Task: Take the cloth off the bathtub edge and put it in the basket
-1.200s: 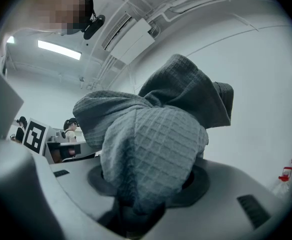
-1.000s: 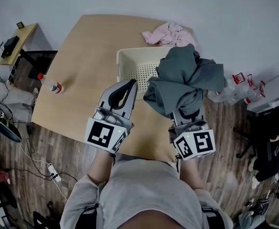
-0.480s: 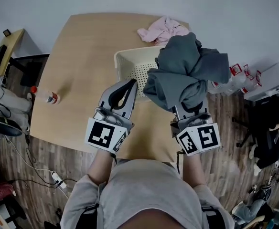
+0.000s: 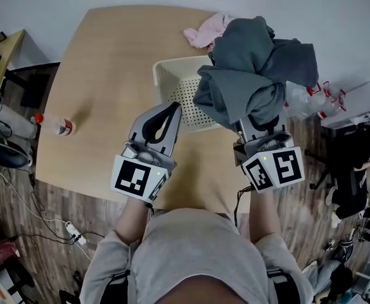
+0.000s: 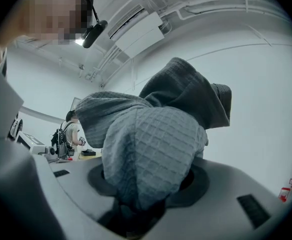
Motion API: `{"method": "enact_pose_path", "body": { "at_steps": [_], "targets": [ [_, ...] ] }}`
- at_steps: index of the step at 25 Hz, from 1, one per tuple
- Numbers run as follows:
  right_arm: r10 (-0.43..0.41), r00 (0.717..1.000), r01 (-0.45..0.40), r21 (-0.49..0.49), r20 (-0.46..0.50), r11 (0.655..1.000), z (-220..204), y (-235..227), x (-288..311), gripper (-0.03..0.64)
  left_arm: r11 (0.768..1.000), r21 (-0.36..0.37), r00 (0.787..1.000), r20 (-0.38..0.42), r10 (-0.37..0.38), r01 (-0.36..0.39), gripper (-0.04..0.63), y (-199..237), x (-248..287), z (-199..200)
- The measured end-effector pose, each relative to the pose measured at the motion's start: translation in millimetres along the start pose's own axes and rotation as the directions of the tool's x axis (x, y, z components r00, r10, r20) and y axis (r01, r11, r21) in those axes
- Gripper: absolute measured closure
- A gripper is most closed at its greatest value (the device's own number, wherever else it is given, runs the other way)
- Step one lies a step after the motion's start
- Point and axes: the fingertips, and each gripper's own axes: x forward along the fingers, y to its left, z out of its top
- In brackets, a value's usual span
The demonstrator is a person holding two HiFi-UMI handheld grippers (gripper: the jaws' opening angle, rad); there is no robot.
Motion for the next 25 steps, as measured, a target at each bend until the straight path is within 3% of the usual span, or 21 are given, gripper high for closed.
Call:
{"method": "enact_pose_path", "body": {
  "at_steps": [5, 13, 20, 25],
  "targets": [
    [0.025, 0.999, -0.027, -0.029, -0.044, 0.999, -14, 0, 29, 0.407, 1.000, -0.009, 1.000, -0.022, 0.020, -0.020, 0.598, 16, -4, -9],
    [0.076, 0.971, -0.088, -0.044, -0.227, 0.995, -78, 2, 65, 0.408, 0.998, -0.036, 0.998, -0.042, 0.041, -0.043, 0.598, 32, -6, -22],
    [0.119, 0.916, -0.138, -0.023, -0.383, 0.990, -130, 1, 80, 0.408, 0.997, -0.047, 0.997, -0.055, 0.063, -0.065, 0.598, 43, -12, -32],
    [0.153, 0.844, -0.207, -0.048, -0.515, 0.977, -163, 3, 88, 0.408, 0.995, -0.066, 0.995, -0.063, 0.073, -0.077, 0.598, 50, -14, -39]
  ]
}}
